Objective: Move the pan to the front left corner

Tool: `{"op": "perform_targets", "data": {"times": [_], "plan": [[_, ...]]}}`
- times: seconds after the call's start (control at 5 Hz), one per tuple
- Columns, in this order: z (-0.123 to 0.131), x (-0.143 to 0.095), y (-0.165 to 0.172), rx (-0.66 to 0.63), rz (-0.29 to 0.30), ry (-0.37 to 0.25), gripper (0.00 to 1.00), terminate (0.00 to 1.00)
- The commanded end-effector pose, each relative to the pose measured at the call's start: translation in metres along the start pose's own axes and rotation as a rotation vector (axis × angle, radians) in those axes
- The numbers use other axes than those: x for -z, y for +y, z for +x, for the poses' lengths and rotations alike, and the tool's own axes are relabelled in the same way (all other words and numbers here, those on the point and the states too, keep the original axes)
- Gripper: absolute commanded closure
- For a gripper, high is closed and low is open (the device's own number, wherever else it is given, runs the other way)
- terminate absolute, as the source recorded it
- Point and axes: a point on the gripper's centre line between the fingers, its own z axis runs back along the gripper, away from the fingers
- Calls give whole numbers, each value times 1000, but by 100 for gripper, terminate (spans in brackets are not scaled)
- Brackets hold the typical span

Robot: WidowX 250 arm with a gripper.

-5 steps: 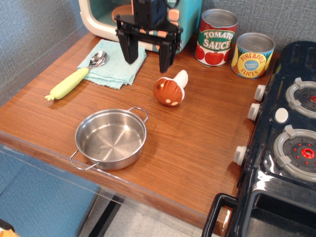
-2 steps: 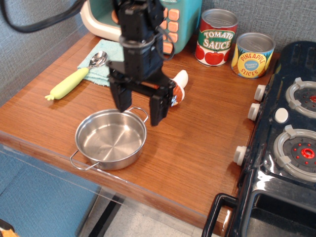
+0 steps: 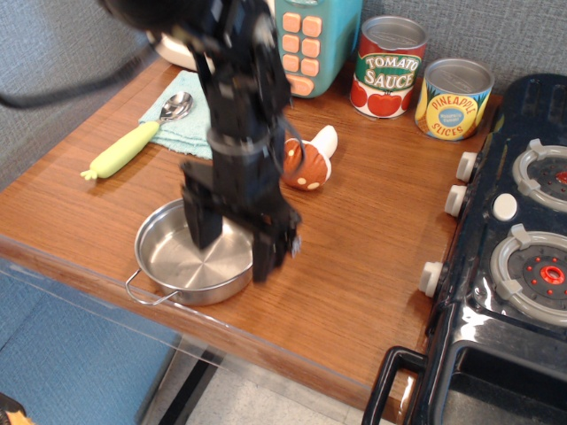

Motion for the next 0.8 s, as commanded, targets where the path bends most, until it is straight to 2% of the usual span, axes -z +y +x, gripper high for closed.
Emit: {"op": "perform_targets", "data": {"times": [0.0,0.4,0.6], "plan": [[4,10,-10,58,4,-1,100,0],[0,4,-10,62,-23,-10,100,0],[2,-7,-7,63,-33,-36,100,0]]}}
